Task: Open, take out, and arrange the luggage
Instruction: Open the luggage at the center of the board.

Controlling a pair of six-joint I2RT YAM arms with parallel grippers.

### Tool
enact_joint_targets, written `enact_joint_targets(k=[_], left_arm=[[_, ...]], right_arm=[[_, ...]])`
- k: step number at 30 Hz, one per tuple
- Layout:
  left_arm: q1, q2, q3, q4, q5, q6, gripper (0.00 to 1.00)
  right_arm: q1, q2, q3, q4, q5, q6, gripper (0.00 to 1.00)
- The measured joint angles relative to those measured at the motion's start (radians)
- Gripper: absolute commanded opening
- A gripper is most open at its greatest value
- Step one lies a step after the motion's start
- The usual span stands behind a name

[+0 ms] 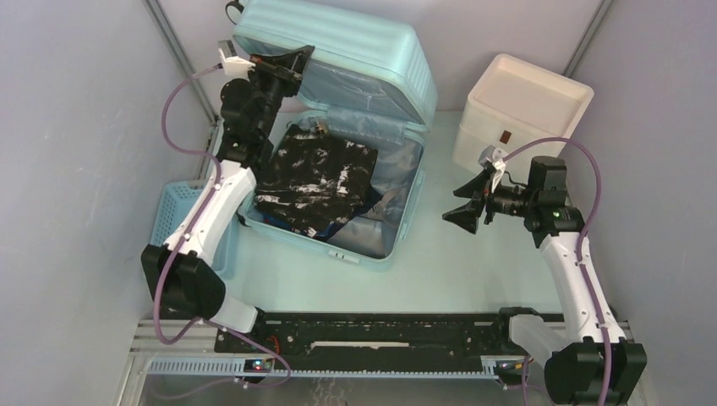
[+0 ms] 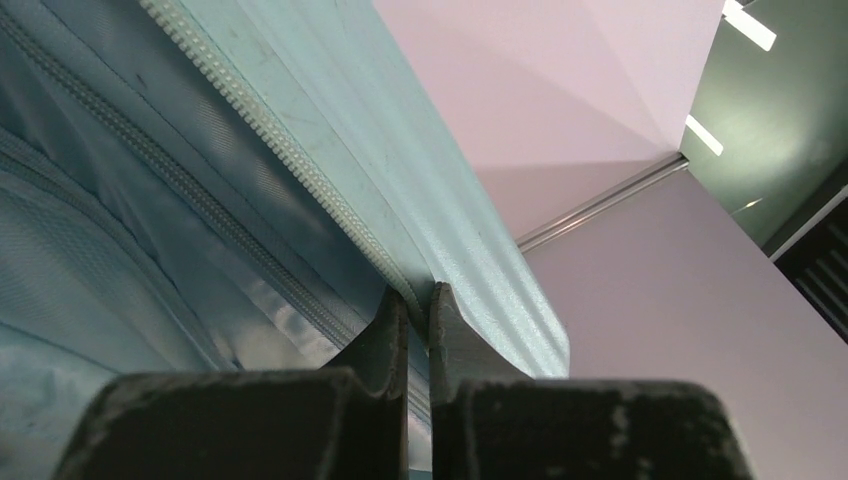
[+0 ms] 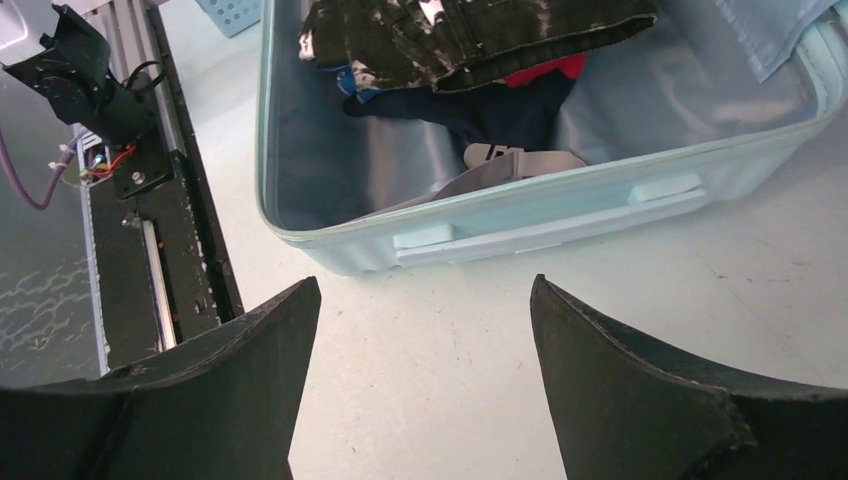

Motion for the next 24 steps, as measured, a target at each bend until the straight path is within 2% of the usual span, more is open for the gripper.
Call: enact_joint_targets(k=[6,16,21,22,24], left_arm=[[0.012,0.097,0.108,0.016,0.023,-0.023,0.00],[0.019,0.213,0.229,0.045,0.040,-0.050,0.00],[0.021,0.252,0.269,0.055,0.041,-0.067,0.00],[0.021,0.262,0.280,0.056,0.041,-0.069,0.01],[0.022,0.280,0.301,0.057,0.041,-0.076,0.09]], right_arm=[[-0.003,0.015,0.000,0.003,0.007,0.007,0.86],[0.121,0.084,-0.002,0.040,0.066,0.055,0.86],[0.122,0.086,-0.034,0.125,0.120,0.156,0.86],[0.122,0.087,-0.048,0.151,0.135,0.190,0.86],[0.134,0.093,-0.074,0.198,0.164,0.255,0.86]])
